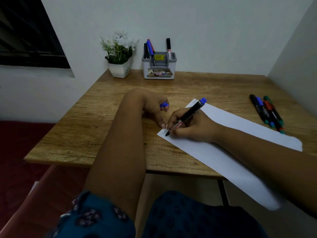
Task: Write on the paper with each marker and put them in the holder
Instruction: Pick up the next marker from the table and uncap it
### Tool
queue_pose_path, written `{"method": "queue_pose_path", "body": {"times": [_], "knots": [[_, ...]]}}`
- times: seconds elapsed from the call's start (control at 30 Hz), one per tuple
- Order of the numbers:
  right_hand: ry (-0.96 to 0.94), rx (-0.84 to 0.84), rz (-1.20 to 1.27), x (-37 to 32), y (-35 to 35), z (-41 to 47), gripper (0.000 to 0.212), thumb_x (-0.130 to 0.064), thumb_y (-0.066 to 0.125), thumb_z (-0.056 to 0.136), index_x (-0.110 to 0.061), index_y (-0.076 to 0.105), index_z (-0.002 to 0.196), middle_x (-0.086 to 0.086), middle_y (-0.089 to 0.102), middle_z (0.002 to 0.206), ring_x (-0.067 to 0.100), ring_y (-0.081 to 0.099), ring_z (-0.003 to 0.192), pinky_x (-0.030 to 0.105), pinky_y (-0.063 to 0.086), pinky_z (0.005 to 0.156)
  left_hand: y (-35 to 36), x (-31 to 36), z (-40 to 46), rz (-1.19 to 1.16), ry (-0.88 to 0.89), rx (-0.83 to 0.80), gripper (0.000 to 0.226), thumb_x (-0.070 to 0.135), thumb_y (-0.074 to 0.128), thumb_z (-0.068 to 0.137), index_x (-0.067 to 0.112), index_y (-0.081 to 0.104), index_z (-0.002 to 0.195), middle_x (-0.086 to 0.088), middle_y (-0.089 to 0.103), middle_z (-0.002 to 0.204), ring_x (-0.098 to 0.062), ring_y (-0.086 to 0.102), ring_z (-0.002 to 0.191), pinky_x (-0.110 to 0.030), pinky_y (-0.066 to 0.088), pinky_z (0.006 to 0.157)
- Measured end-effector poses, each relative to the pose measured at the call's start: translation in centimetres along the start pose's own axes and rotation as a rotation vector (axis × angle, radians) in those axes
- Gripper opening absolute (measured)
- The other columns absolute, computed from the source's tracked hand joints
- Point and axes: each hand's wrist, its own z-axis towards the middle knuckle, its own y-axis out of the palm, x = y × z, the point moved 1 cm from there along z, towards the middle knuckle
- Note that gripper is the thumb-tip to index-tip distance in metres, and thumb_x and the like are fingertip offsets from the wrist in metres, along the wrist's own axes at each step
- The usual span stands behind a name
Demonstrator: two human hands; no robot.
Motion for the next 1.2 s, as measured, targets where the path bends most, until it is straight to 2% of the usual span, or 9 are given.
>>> {"method": "queue_pose_path", "body": {"times": [0.17, 0.3, 0.4, 0.5, 0.63, 0.73, 0.97, 1.1, 1.2], "knots": [[0.024, -0.002, -0.056, 0.01, 0.05, 0.03, 0.016, 0.001, 0.073, 0.078, -0.013, 0.073, 0.085, -0.001, 0.073, 0.087, 0.008, 0.068, 0.086, 0.022, 0.053, 0.079, -0.07, 0.13, -0.06, -0.003, -0.014, -0.008, 0.06, 0.028, 0.089, 0.062, 0.023, 0.052, 0.109, 0.002, 0.051, 0.1, -0.016, 0.048, 0.088, -0.03, 0.041, 0.07], [0.057, 0.039, -0.064, 0.03, -0.17, 0.07, 0.008, -0.003, 0.073, 0.078, -0.009, 0.072, 0.083, 0.006, 0.072, 0.084, 0.014, 0.066, 0.079, 0.028, 0.053, 0.075, -0.08, 0.15, -0.12, 0.003, -0.017, -0.004, 0.055, 0.03, 0.089, 0.062, 0.027, 0.051, 0.102, 0.004, 0.05, 0.098, -0.015, 0.046, 0.088, -0.031, 0.04, 0.071], [0.055, 0.061, -0.026, -0.12, 0.05, 0.09, 0.007, -0.004, 0.075, 0.08, -0.009, 0.072, 0.084, 0.007, 0.074, 0.087, 0.021, 0.07, 0.085, 0.029, 0.055, 0.077, -0.06, 0.11, -0.12, 0.0, -0.008, -0.006, 0.053, 0.029, 0.089, 0.061, 0.029, 0.051, 0.098, 0.004, 0.05, 0.097, -0.016, 0.046, 0.089, -0.031, 0.04, 0.072], [0.069, 0.039, -0.049, -0.15, 0.1, 0.04, 0.007, -0.005, 0.075, 0.078, -0.009, 0.072, 0.083, 0.003, 0.074, 0.086, 0.012, 0.068, 0.082, 0.025, 0.054, 0.076, -0.08, 0.19, -0.24, 0.002, -0.009, -0.007, 0.054, 0.028, 0.088, 0.063, 0.027, 0.051, 0.102, 0.003, 0.05, 0.097, -0.016, 0.047, 0.087, -0.031, 0.04, 0.071], [0.082, 0.094, -0.034, -0.05, -0.23, -0.09, 0.008, 0.0, 0.072, 0.078, -0.008, 0.071, 0.081, 0.007, 0.074, 0.084, 0.026, 0.068, 0.085, 0.032, 0.054, 0.077, -0.06, 0.24, -0.26, 0.012, -0.006, -0.001, 0.054, 0.03, 0.089, 0.063, 0.027, 0.051, 0.102, 0.004, 0.05, 0.097, -0.015, 0.047, 0.087, -0.03, 0.04, 0.071], [0.064, 0.082, -0.069, -0.2, -0.05, -0.13, 0.009, 0.001, 0.072, 0.078, -0.008, 0.072, 0.081, 0.006, 0.074, 0.084, 0.022, 0.068, 0.084, 0.028, 0.054, 0.076, -0.01, 0.17, -0.19, 0.023, -0.009, 0.0, 0.057, 0.031, 0.088, 0.063, 0.027, 0.051, 0.106, 0.004, 0.049, 0.098, -0.016, 0.048, 0.09, -0.032, 0.043, 0.075], [0.066, 0.068, -0.081, 0.0, -0.17, -0.09, 0.008, -0.002, 0.074, 0.078, -0.008, 0.072, 0.083, 0.008, 0.074, 0.086, 0.026, 0.068, 0.087, 0.035, 0.054, 0.08, -0.1, 0.11, -0.13, 0.025, -0.009, 0.0, 0.055, 0.031, 0.088, 0.064, 0.029, 0.051, 0.105, 0.005, 0.049, 0.099, -0.016, 0.048, 0.093, -0.035, 0.045, 0.083], [0.069, 0.095, -0.08, 0.16, -0.17, 0.01, 0.005, -0.006, 0.072, 0.076, -0.01, 0.07, 0.078, 0.005, 0.072, 0.08, 0.02, 0.065, 0.075, 0.035, 0.053, 0.071, -0.1, -0.08, 0.13, 0.015, 0.0, -0.009, 0.053, 0.032, 0.089, 0.062, 0.03, 0.051, 0.099, 0.003, 0.05, 0.099, -0.017, 0.048, 0.09, -0.033, 0.044, 0.077], [0.082, 0.193, 0.163, 0.09, -0.41, 0.34, 0.008, -0.004, 0.071, 0.082, -0.01, 0.066, 0.078, 0.003, 0.064, 0.068, 0.007, 0.057, 0.058, 0.023, 0.046, 0.059, -0.13, -0.06, 0.2, 0.027, -0.01, -0.002, 0.053, 0.037, 0.09, 0.06, 0.033, 0.052, 0.097, 0.003, 0.052, 0.102, -0.019, 0.05, 0.093, -0.035, 0.045, 0.078]]}}
